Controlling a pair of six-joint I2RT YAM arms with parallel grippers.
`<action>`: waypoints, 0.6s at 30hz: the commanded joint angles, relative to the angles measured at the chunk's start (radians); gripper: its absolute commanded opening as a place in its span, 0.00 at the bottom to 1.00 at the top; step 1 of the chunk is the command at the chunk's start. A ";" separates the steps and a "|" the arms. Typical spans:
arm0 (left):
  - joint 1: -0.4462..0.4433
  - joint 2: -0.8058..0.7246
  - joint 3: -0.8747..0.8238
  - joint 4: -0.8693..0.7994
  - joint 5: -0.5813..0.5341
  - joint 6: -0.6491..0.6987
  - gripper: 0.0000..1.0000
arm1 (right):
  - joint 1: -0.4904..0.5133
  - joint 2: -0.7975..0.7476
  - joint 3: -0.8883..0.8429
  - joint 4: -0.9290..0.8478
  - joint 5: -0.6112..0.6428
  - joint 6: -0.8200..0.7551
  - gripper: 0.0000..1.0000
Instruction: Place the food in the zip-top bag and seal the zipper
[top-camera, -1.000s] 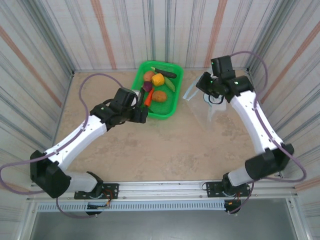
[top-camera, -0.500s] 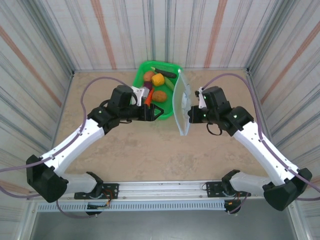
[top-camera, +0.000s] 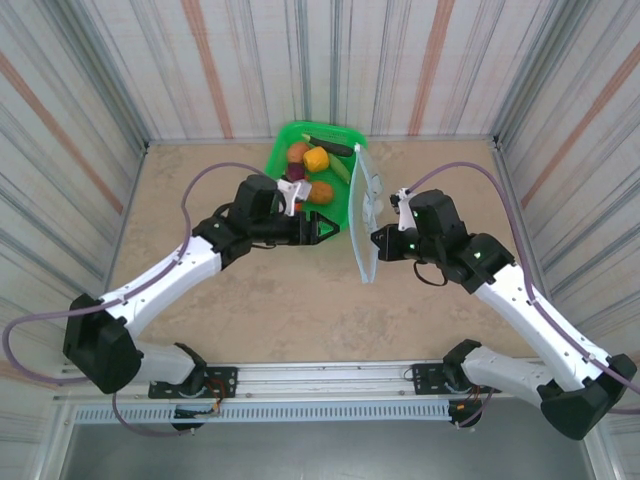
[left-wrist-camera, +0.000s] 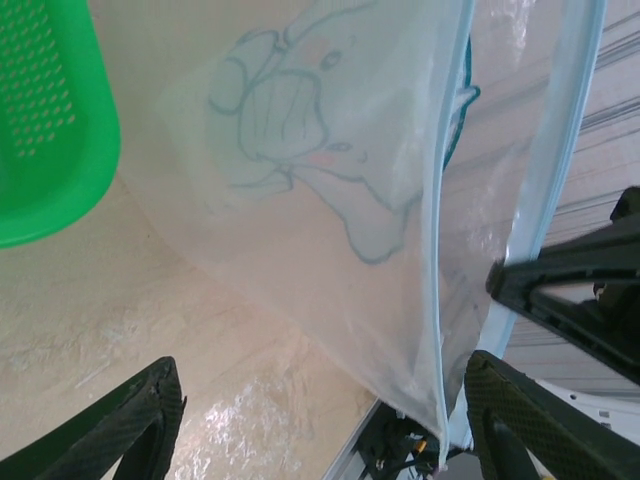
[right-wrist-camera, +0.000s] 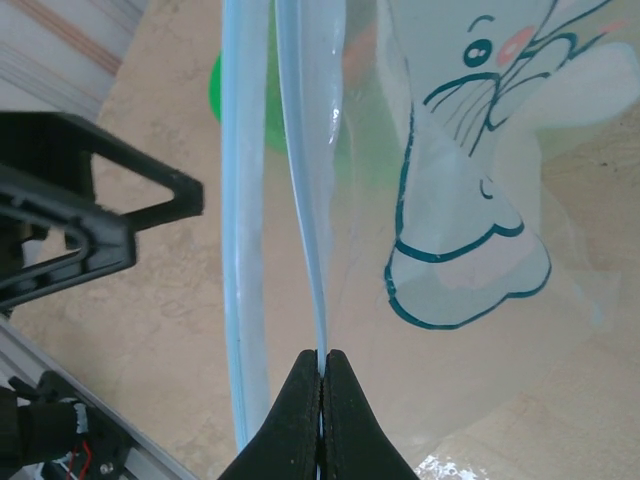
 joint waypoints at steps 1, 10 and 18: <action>-0.002 0.044 0.043 0.090 0.068 -0.032 0.68 | 0.030 0.018 0.008 -0.011 0.032 0.023 0.00; -0.009 0.139 0.117 0.114 0.063 -0.028 0.42 | 0.060 0.013 -0.012 0.014 0.035 0.052 0.00; -0.054 0.139 0.131 0.109 0.033 -0.010 0.22 | 0.059 0.016 -0.016 0.024 0.084 0.090 0.00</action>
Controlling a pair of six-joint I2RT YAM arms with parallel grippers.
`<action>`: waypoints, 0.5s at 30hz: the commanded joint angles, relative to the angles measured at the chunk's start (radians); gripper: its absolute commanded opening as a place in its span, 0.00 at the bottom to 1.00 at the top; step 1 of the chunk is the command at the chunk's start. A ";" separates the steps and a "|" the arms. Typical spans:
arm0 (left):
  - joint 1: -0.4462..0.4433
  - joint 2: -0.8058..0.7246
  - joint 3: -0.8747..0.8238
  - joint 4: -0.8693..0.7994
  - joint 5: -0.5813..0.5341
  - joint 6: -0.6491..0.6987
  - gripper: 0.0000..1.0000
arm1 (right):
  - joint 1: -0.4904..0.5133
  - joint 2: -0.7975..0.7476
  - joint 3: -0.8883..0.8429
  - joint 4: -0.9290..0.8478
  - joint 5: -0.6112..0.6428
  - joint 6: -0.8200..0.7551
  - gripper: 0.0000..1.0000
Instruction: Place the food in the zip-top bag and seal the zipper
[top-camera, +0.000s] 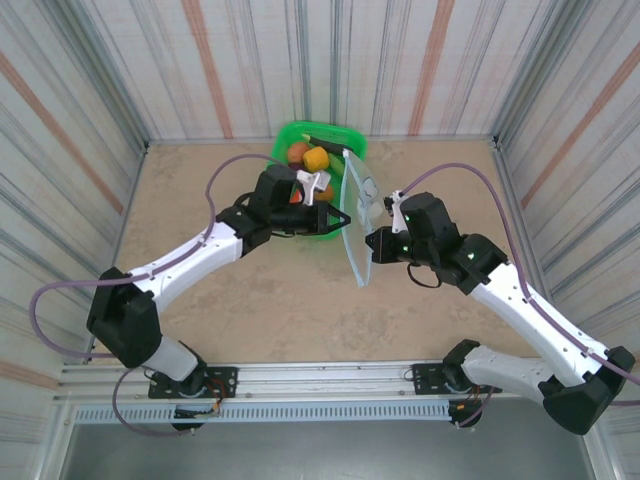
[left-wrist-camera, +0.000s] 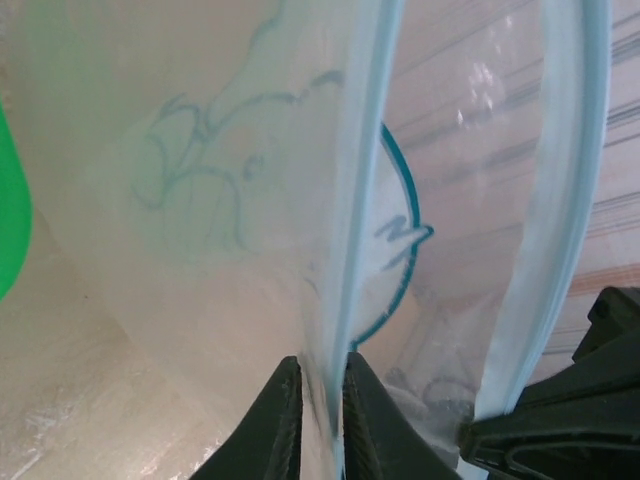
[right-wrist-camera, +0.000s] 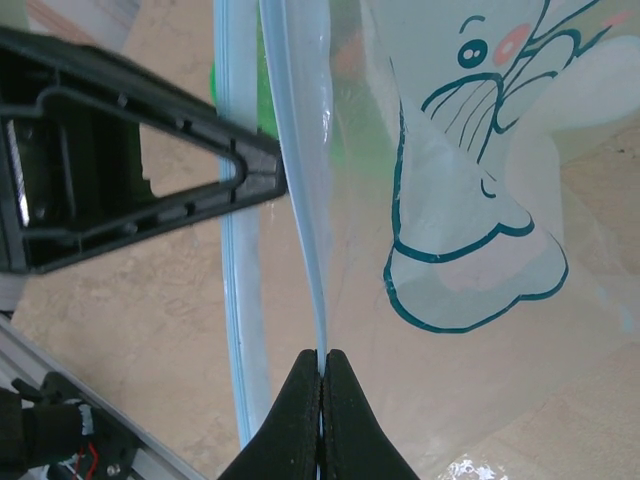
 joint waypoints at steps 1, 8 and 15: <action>-0.018 -0.011 0.037 -0.006 -0.023 0.026 0.23 | 0.004 0.008 -0.015 0.020 0.040 0.047 0.00; -0.017 -0.009 0.039 -0.024 -0.088 0.027 0.15 | 0.002 0.032 -0.037 0.089 0.020 0.099 0.00; -0.017 -0.006 0.074 -0.050 -0.126 0.046 0.00 | 0.005 0.028 -0.040 0.084 0.063 0.132 0.00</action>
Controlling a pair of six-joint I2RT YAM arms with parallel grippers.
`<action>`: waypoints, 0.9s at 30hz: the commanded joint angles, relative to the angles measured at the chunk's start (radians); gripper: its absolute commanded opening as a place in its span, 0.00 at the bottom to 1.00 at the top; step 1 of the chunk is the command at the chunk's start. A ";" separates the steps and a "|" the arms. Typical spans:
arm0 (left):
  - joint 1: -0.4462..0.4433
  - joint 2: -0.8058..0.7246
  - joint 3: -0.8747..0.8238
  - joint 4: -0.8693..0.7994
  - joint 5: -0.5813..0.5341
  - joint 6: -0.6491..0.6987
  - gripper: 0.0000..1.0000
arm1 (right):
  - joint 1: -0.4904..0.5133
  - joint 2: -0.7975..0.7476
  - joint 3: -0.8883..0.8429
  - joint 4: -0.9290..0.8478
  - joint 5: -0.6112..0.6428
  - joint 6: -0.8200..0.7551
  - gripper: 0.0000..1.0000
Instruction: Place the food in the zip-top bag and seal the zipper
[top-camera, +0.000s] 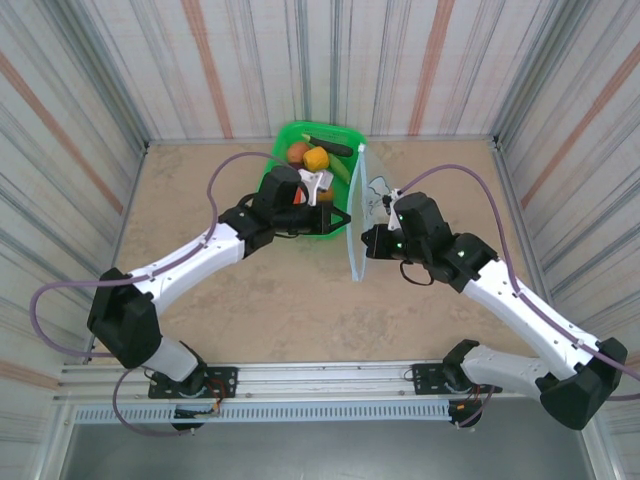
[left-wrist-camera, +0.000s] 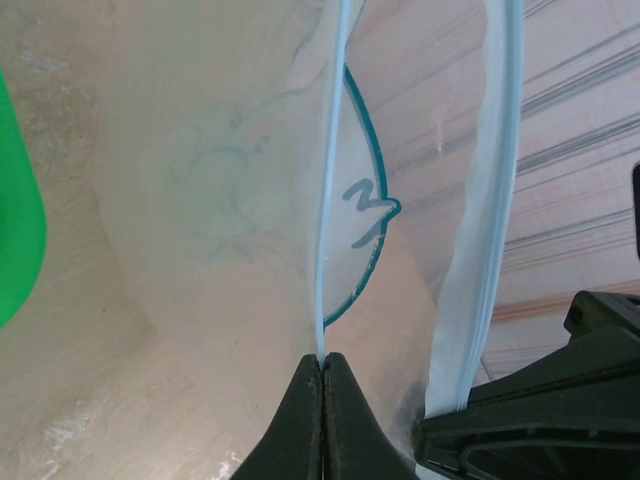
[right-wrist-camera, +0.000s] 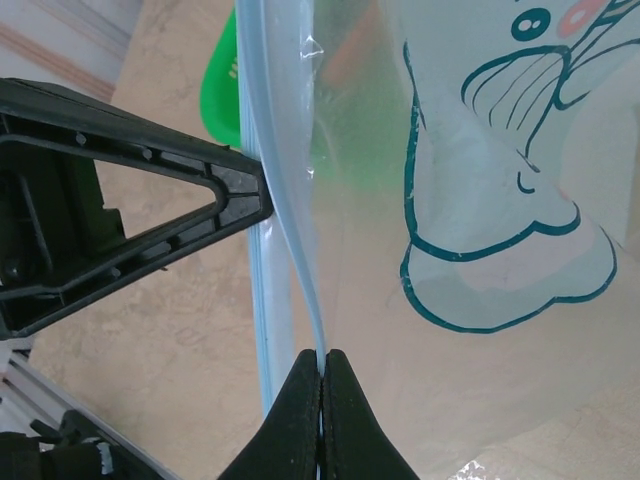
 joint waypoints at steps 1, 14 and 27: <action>0.002 -0.006 0.068 -0.048 -0.026 0.037 0.00 | 0.006 -0.013 0.008 -0.015 0.068 0.037 0.11; 0.062 -0.252 0.364 -0.638 -0.231 0.165 0.00 | -0.026 -0.125 0.247 -0.070 0.045 -0.015 0.69; 0.268 -0.507 0.439 -1.075 -0.765 0.350 0.00 | -0.168 0.341 0.322 -0.015 0.006 0.022 0.53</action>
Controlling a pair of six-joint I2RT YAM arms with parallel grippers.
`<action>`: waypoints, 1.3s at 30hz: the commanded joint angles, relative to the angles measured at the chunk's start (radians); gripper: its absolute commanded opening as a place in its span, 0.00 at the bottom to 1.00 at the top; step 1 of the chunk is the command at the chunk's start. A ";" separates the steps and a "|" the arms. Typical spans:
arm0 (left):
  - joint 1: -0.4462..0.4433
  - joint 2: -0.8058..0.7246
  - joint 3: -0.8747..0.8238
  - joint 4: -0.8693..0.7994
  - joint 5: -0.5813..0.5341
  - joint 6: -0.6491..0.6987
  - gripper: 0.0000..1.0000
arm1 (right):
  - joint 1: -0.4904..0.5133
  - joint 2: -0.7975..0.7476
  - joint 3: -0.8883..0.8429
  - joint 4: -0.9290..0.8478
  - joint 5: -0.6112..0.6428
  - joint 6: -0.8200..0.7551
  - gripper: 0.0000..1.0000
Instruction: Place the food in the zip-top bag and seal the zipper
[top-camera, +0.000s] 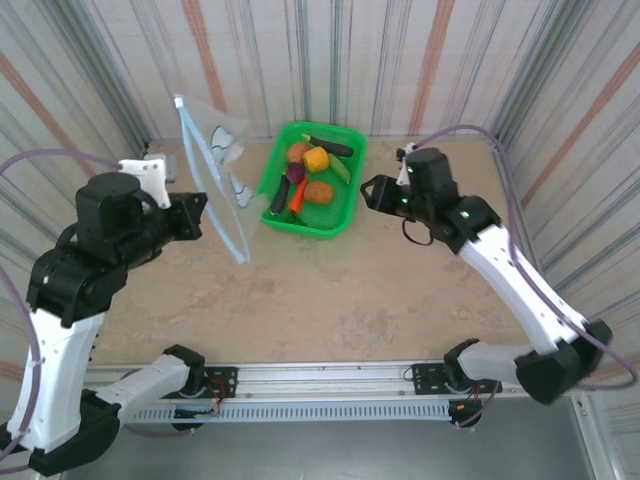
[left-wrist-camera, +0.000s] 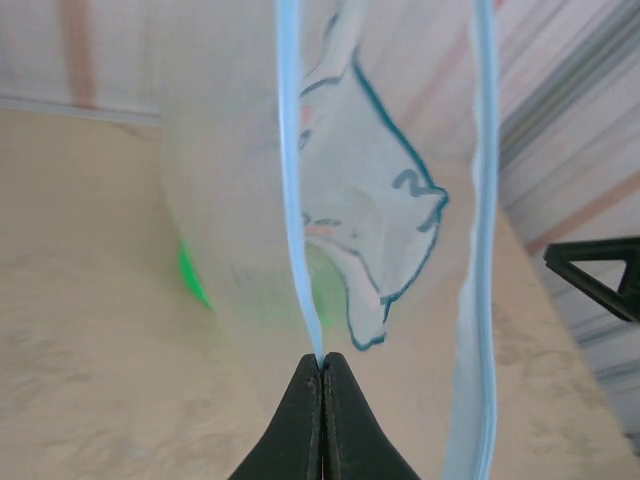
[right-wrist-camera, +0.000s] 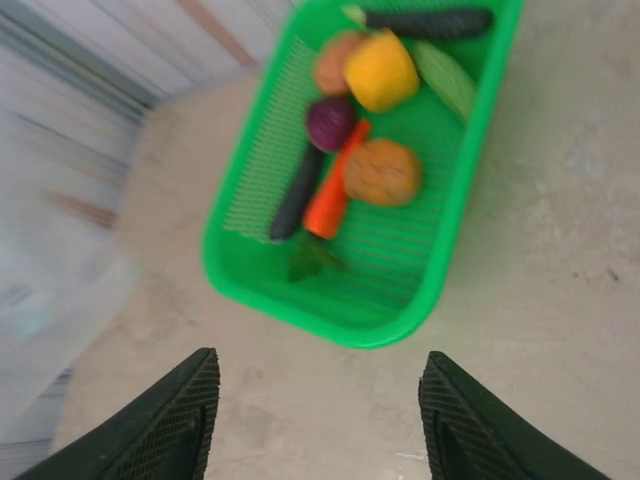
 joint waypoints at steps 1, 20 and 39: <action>0.001 0.044 0.003 -0.130 -0.250 0.102 0.00 | -0.010 0.162 0.063 -0.007 -0.009 0.048 0.49; 0.100 0.391 -0.243 0.148 0.232 0.095 0.00 | 0.044 0.741 0.393 -0.364 0.276 0.265 0.00; 0.078 0.256 -0.444 0.375 0.469 -0.147 0.00 | -0.078 0.056 -0.275 -0.265 0.268 0.204 0.46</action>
